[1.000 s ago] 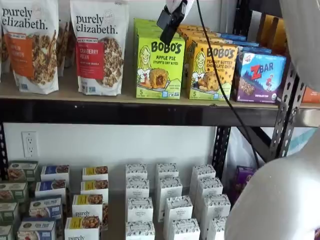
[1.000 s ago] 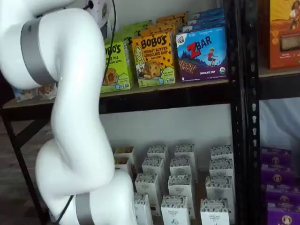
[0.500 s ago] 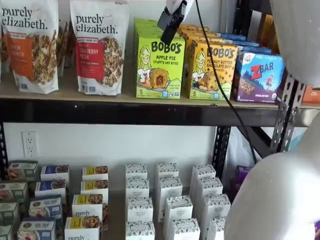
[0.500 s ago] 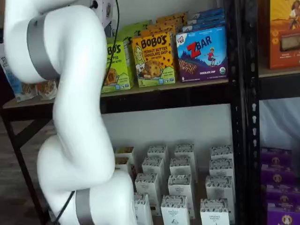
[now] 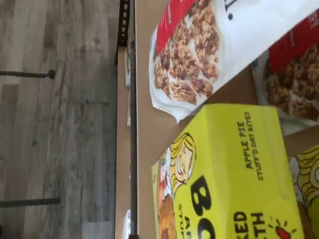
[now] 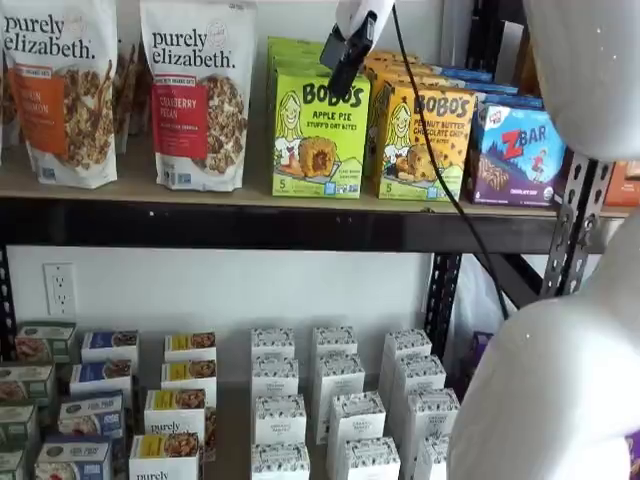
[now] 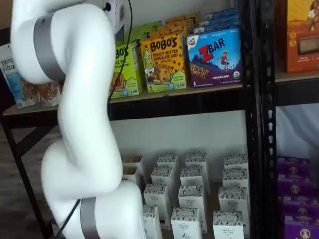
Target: Pick the green box on the top shelf, the fourth from the left
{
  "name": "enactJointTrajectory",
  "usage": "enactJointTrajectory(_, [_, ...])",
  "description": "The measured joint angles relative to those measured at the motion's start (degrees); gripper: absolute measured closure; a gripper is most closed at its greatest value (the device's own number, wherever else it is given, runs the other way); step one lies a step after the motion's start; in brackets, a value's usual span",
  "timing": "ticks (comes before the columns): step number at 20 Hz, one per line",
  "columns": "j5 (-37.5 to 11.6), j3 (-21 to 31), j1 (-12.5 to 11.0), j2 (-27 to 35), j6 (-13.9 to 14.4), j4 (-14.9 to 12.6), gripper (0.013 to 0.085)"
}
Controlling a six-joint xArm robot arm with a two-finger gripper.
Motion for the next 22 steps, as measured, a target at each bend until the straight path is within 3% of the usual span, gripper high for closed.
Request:
enactJointTrajectory(12, [-0.1,-1.2,1.2,2.5,0.3,-3.5,0.0130])
enactJointTrajectory(22, [-0.3,-0.6,1.5,3.5,0.2,-4.9,0.0130])
